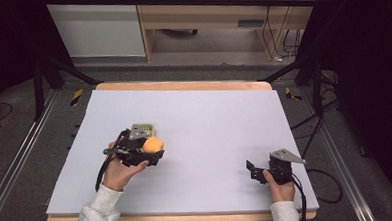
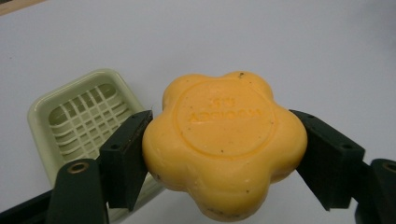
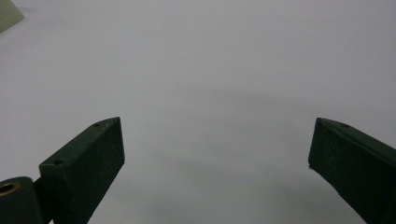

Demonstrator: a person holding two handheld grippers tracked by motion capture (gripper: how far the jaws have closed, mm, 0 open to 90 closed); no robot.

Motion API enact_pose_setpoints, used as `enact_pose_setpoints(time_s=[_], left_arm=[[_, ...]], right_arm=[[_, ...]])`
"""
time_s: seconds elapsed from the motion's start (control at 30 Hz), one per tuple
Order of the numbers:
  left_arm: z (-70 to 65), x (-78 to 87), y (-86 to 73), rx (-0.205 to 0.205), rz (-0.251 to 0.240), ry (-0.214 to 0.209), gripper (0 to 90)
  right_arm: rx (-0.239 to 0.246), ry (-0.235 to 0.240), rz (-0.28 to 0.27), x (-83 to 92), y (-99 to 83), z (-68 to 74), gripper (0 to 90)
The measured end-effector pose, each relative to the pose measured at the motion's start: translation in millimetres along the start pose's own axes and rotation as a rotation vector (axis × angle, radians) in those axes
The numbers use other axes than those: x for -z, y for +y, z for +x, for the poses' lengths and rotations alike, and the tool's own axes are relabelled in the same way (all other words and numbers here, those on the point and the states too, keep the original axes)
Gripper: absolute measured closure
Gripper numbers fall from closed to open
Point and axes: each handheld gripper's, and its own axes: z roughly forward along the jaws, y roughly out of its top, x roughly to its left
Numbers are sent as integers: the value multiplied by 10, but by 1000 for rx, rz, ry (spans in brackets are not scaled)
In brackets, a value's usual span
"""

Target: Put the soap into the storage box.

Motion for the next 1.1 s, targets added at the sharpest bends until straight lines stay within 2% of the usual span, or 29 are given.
enact_pose_setpoints(time_s=[0.2,0.47,0.7,0.83,1.1], left_arm=[[88,32,7,26,-17,24,250],[231,50,49,39,-23,68,250],[361,0,62,70,-26,97,250],[409,-42,76,67,-15,117,250],[512,-153,75,97,-10,132,250]], right_arm=[[-4,0,-1,1,0,1,40],[-6,-1,-2,0,2,0,40],[-5,-3,2,-8,3,2,40],[-3,-6,1,-12,3,1,40],[-5,-3,1,-11,4,3,40]])
